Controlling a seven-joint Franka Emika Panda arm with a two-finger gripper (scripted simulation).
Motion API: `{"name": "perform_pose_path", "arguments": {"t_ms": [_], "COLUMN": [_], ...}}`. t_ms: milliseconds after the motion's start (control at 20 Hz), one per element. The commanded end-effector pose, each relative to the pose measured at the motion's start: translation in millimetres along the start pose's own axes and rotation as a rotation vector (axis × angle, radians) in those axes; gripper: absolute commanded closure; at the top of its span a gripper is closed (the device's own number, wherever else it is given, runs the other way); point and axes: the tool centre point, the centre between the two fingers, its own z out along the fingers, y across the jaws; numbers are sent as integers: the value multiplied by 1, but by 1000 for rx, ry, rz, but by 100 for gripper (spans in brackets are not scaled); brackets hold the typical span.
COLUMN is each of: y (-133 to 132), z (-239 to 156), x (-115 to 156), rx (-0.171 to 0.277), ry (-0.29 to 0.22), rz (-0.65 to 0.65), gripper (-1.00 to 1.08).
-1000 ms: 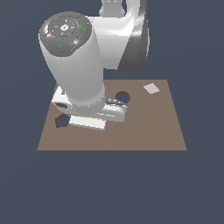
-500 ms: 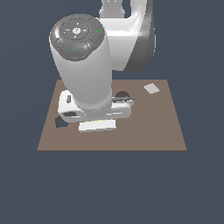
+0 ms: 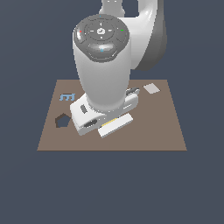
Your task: Insert a designated object into the corresponding slot on a board.
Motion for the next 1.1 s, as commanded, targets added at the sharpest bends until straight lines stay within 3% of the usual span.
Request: {"name": "perform_pose_path", "arguments": {"t_ms": [0, 500, 1050], "y": [-8, -43, -77], "z": [-1, -2, -4], "x": [4, 7, -9], "rx": [-1, -1, -2], "ry": [1, 1, 1], "rz": [-120, -592, -1103], "gripper": [108, 108, 108]}}
